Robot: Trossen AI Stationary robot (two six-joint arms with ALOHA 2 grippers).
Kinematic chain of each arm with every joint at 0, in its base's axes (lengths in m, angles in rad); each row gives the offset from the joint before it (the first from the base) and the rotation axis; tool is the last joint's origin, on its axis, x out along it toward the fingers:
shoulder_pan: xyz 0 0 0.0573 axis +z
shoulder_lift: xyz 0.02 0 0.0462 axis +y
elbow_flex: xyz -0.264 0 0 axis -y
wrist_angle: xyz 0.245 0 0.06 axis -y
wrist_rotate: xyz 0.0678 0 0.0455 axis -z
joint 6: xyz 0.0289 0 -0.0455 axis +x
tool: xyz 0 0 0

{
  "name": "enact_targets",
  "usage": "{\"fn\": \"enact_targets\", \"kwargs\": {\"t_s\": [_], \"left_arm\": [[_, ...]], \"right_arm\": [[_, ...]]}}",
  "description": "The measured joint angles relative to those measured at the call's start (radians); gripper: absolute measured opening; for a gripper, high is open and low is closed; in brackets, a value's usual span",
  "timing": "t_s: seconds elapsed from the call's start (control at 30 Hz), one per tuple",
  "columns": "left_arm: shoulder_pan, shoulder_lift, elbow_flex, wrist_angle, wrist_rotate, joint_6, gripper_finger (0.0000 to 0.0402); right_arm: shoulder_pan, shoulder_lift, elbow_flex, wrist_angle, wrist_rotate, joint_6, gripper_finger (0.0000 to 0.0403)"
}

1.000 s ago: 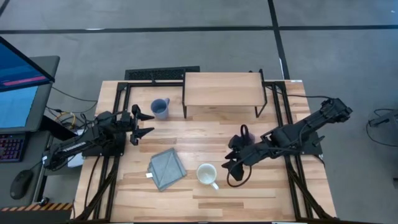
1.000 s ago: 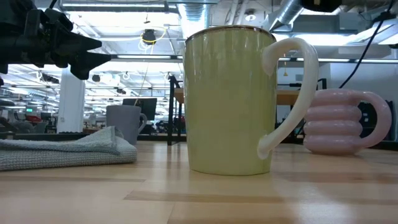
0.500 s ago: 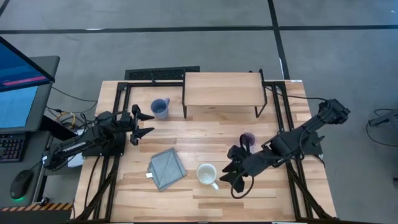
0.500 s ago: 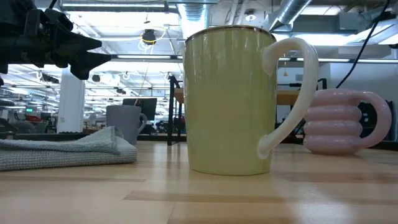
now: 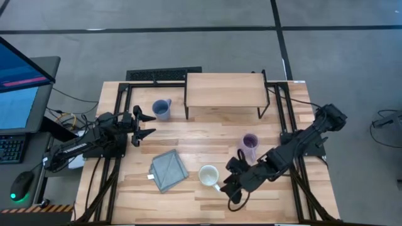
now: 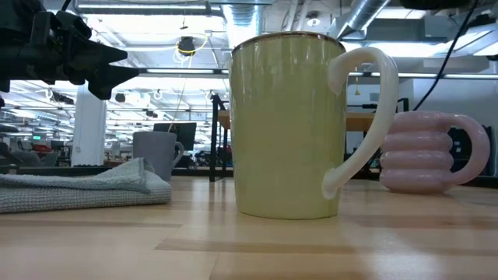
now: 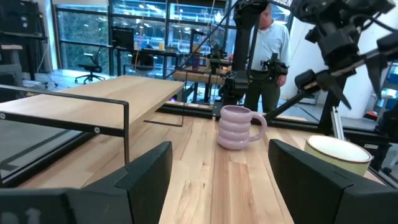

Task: Stack small to large cups/mugs on shelf
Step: Put the green mug on the shelf

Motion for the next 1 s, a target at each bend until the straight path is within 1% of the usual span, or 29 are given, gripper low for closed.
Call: {"fn": "enact_targets", "kwargs": {"t_s": [0.2, 0.4, 0.53, 0.77, 0.9, 1.0], "left_arm": [[0.0, 0.0, 0.0, 0.0, 0.0, 0.0, 0.0257], [0.0, 0.0, 0.0, 0.0, 0.0, 0.0, 0.0257], [0.0, 0.0, 0.0, 0.0, 0.0, 0.0, 0.0257], [0.0, 0.0, 0.0, 0.0, 0.0, 0.0, 0.0257], [0.0, 0.0, 0.0, 0.0, 0.0, 0.0, 0.0257], [0.0, 0.0, 0.0, 0.0, 0.0, 0.0, 0.0257]], "right_arm": [[0.0, 0.065, 0.053, -0.08, -0.003, 0.045, 0.0235], [0.001, 0.154, 0.139, -0.197, -0.004, 0.07, 0.0235], [0.001, 0.224, 0.224, -0.284, -0.004, 0.07, 0.0235], [0.005, 0.343, 0.382, -0.514, -0.001, 0.069, 0.0235], [0.004, 0.396, 0.433, -0.551, -0.001, 0.068, 0.0235], [0.004, 0.42, 0.458, -0.544, 0.0, 0.063, 0.0235]]}}
